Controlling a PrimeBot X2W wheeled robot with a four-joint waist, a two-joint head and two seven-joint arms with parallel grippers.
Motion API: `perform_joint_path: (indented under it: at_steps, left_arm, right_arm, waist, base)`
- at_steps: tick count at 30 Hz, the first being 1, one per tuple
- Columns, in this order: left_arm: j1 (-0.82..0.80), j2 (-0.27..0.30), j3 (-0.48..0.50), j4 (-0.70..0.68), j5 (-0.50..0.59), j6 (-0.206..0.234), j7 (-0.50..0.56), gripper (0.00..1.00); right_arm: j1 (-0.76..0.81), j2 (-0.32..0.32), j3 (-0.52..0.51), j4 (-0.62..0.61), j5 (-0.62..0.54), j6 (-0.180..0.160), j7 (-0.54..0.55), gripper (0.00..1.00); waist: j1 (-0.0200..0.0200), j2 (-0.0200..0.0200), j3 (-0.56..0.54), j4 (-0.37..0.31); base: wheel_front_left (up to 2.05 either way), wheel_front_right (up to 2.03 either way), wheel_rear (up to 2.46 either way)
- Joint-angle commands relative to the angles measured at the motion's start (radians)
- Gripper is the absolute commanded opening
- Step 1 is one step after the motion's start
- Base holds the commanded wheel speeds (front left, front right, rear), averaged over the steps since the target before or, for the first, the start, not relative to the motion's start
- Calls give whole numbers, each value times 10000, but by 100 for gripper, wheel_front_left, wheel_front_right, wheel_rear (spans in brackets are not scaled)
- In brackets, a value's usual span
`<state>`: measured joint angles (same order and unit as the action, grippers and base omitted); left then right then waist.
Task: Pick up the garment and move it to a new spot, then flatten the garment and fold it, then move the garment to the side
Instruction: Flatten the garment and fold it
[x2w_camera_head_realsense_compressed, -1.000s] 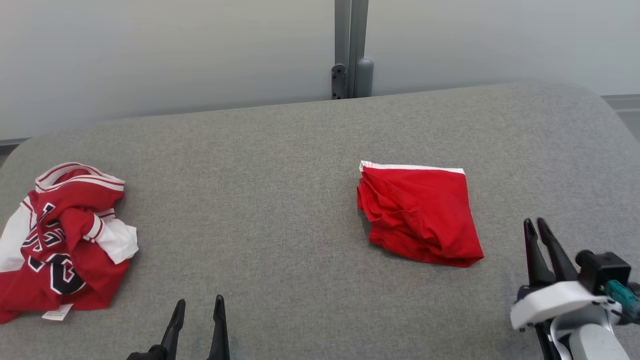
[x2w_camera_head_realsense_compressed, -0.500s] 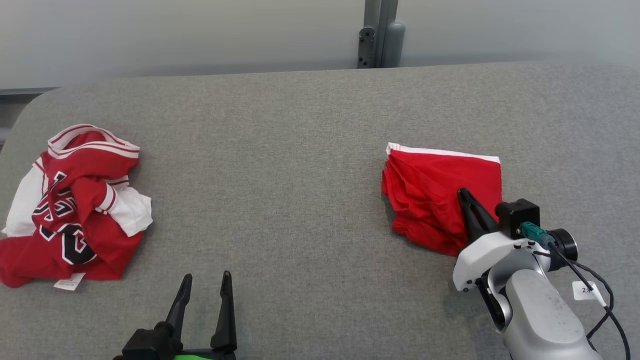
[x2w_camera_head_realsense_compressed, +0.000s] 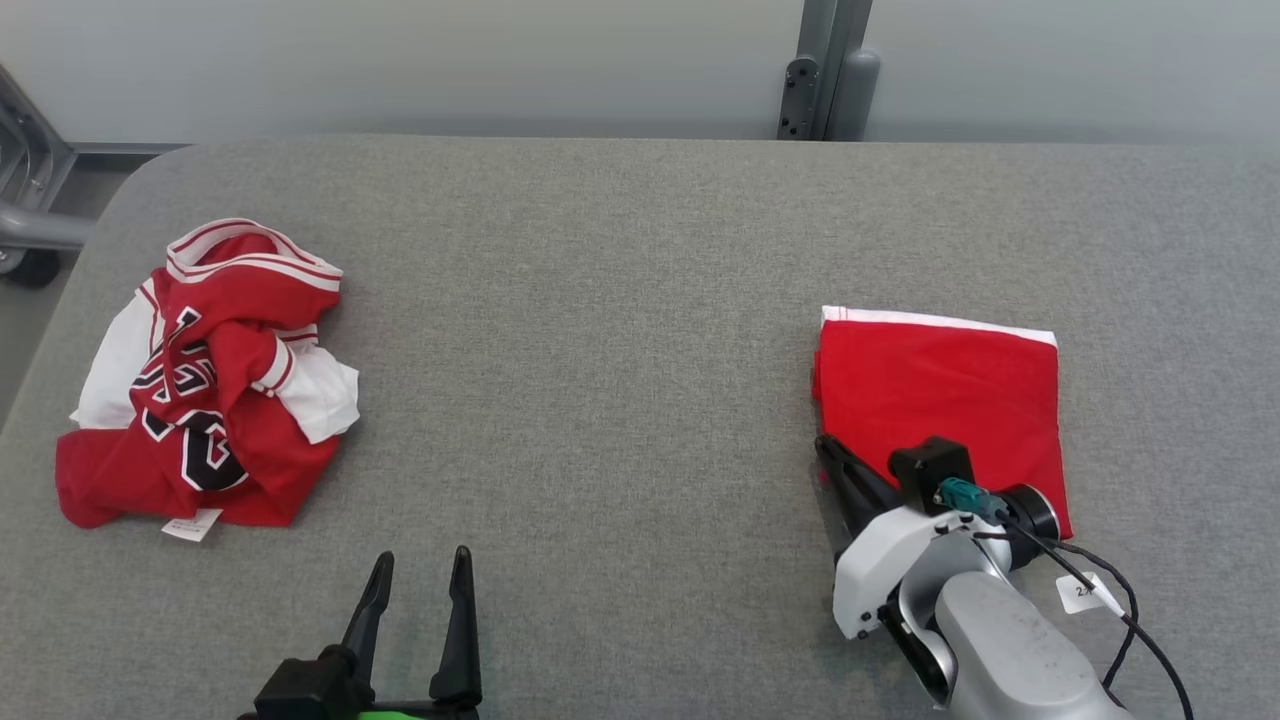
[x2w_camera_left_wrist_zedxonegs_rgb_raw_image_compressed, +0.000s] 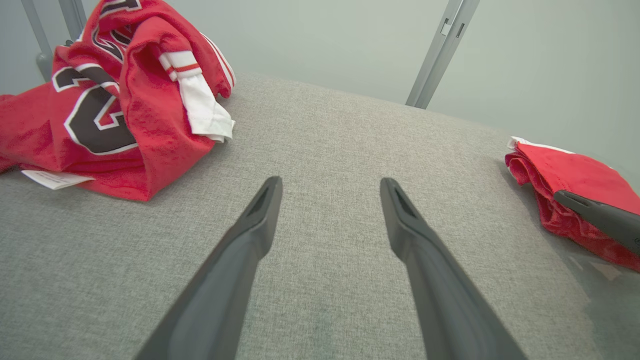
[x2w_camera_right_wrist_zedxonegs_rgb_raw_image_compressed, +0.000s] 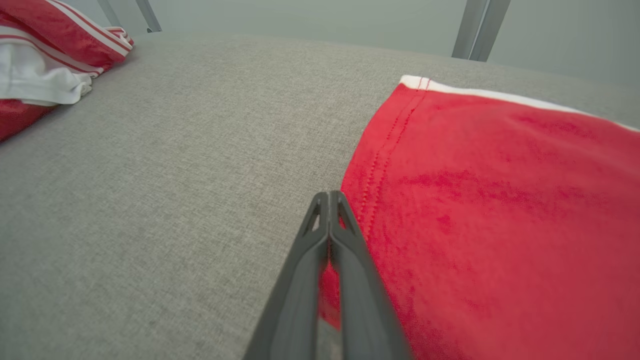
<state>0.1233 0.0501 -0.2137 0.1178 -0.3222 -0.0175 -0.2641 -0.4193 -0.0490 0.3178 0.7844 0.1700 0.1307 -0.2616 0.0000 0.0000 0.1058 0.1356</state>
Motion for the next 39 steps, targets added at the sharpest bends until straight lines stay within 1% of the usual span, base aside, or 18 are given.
perform_joint_path:
  at_steps: [1,3,6,8,11,12,13,14,15,16,21,25,27,29,32,39]
  left_arm:
    - [10,12,17,23,-68,28,-2,100]
    - [93,12,38,40,-81,46,-2,100]
    - [252,12,120,8,-131,92,-2,100]
    - [342,12,216,-48,-130,110,-2,100]
    - [550,14,448,-113,-104,130,-2,100]
    - [636,14,528,-124,-93,131,-2,100]
    - [737,12,620,-145,-53,130,-2,100]
    - [836,14,725,-163,-28,132,-2,100]
    - [896,12,822,-199,-22,125,-3,100]
    - [943,12,913,-239,2,112,-3,100]
    - [1153,12,1374,-302,106,-12,-3,100]
    - [1165,14,1716,-300,4,-106,-2,100]
    - [1179,12,1810,-246,43,-164,-2,100]
    - [1162,12,1900,-188,73,-213,-2,100]
    - [1173,12,1986,-98,151,-286,-2,100]
    - [1049,14,2117,78,354,-519,-2,100]
  right_arm:
    - [-125,-38,178,68,121,-1,-44,0]
    - [-115,-40,389,52,284,-1,-44,0]
    - [64,-36,531,-385,468,-1,-45,0]
    - [294,-42,407,-809,450,-1,-44,0]
    - [755,-42,-102,-1767,210,-1,-39,0]
    - [986,-40,-288,-2076,85,0,-38,7]
    - [1229,-39,-532,-2399,-70,-1,-38,31]
    - [1461,-56,-774,-2741,-250,-1,-38,47]
    - [1682,-116,-1024,-3080,-391,-1,-38,86]
    - [1929,-182,-1309,-3445,-484,-1,-38,100]
    - [3041,-532,-2579,-5222,-714,0,-39,100]
    - [3873,-798,-3577,-5795,-665,0,-37,100]
    - [4194,-918,-4153,-5849,-726,-1,-39,100]
    - [4439,-852,-4745,-5861,-660,0,-37,100]
    - [4657,-800,-5250,-5723,-828,0,-39,100]
    - [4904,-716,-5343,-5051,-968,0,-39,100]
  waist:
    - [0,0,-82,61]
    - [0,0,-166,66]
    - [0,0,-366,-12]
    - [0,0,-518,-102]
    - [0,0,-779,-322]
    - [0,0,-886,-409]
    - [0,0,-996,-507]
    - [0,0,-1085,-615]
    - [0,0,-1137,-710]
    - [0,0,-1180,-803]
    - [0,0,-1359,-1196]
    - [0,0,-1506,-1381]
    - [0,0,-1562,-1414]
    - [0,0,-1598,-1431]
    - [0,0,-1629,-1450]
    - [0,0,-1665,-1336]
  base:
    - [0,0,0]
    - [0,0,0]
    - [0,0,0]
    - [0,0,0]
    - [0,0,0]
    - [0,0,0]
    - [0,0,0]
    - [0,0,0]
    - [0,0,0]
    - [0,0,0]
    - [0,0,0]
    - [0,0,0]
    - [0,0,0]
    - [0,0,0]
    - [0,0,0]
    - [0,0,0]
